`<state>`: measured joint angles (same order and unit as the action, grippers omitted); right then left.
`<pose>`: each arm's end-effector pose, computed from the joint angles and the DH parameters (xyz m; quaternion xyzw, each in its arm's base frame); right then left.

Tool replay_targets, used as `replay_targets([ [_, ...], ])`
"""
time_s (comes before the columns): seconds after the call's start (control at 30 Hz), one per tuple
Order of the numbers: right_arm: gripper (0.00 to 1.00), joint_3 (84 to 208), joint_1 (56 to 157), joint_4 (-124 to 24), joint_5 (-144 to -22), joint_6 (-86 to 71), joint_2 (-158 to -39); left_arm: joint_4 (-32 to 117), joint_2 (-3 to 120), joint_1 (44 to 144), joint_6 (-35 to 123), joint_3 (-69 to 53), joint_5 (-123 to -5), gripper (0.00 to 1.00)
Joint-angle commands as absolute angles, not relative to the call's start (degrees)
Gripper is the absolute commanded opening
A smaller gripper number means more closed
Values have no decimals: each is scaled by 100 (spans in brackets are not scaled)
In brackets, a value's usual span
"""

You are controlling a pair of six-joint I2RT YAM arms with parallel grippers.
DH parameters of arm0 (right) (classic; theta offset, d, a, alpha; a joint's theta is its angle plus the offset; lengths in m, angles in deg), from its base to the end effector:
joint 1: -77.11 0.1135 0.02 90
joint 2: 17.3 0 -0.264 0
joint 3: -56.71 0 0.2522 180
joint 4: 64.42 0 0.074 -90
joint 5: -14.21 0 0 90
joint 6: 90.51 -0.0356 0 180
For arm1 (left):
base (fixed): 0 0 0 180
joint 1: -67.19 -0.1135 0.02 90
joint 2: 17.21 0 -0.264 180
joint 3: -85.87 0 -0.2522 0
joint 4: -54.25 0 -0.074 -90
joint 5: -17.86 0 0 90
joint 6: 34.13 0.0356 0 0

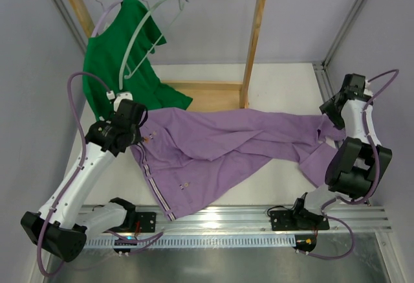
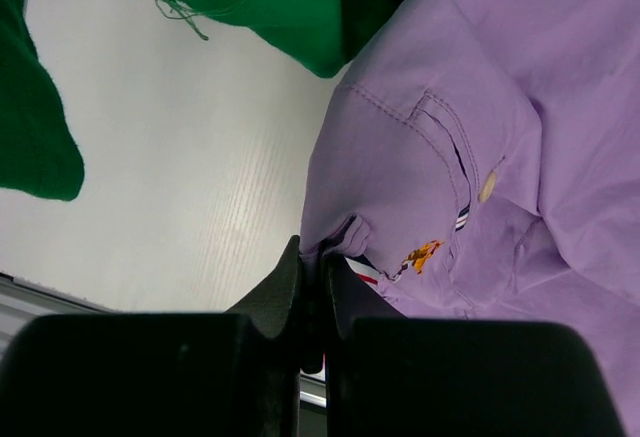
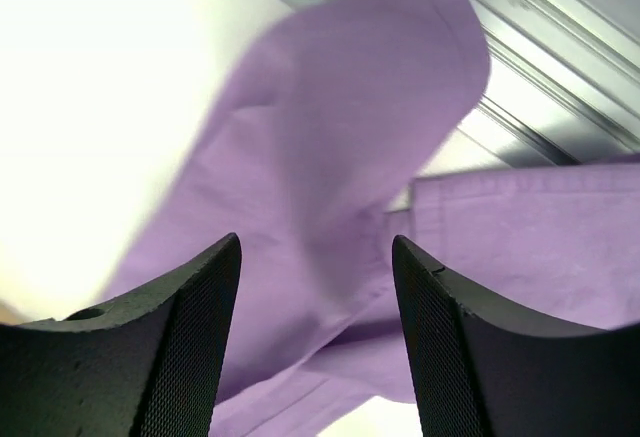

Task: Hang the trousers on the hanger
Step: Fold the trousers

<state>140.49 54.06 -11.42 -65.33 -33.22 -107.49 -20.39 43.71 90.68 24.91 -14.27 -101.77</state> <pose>0.2983 -0.1340 0.2555 0.4704 0.8378 -0.0655 0.2692 0.1807 -0.0593 0.3394 -0.1354 0.9169 0.0868 0.3653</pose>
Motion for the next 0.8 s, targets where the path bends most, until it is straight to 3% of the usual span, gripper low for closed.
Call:
replay_targets([
  [0.0, 65, 14787, 5697, -726, -6270, -3592, -10816, -1805, 4396, 9022, 2563, -1270, -10019, 0],
  [0.2, 65, 16359, 6067, 22, -5910, -3865, -12133, -1796, 4422, 9022, 2572, -1270, -10079, 0],
  [0.4, 65, 17549, 6111, 22, -5856, -3155, -13295, -1979, 4422, 9022, 2607, -1147, -10465, 0],
  [0.57, 65, 15983, 6217, -521, -6041, -2942, -12876, -2489, 4729, 9013, 2625, -542, -11843, 0],
  [0.77, 65, 14852, 6208, -927, -5848, -3030, -12330, -2815, 5055, 8917, 2739, 101, -12382, 0],
])
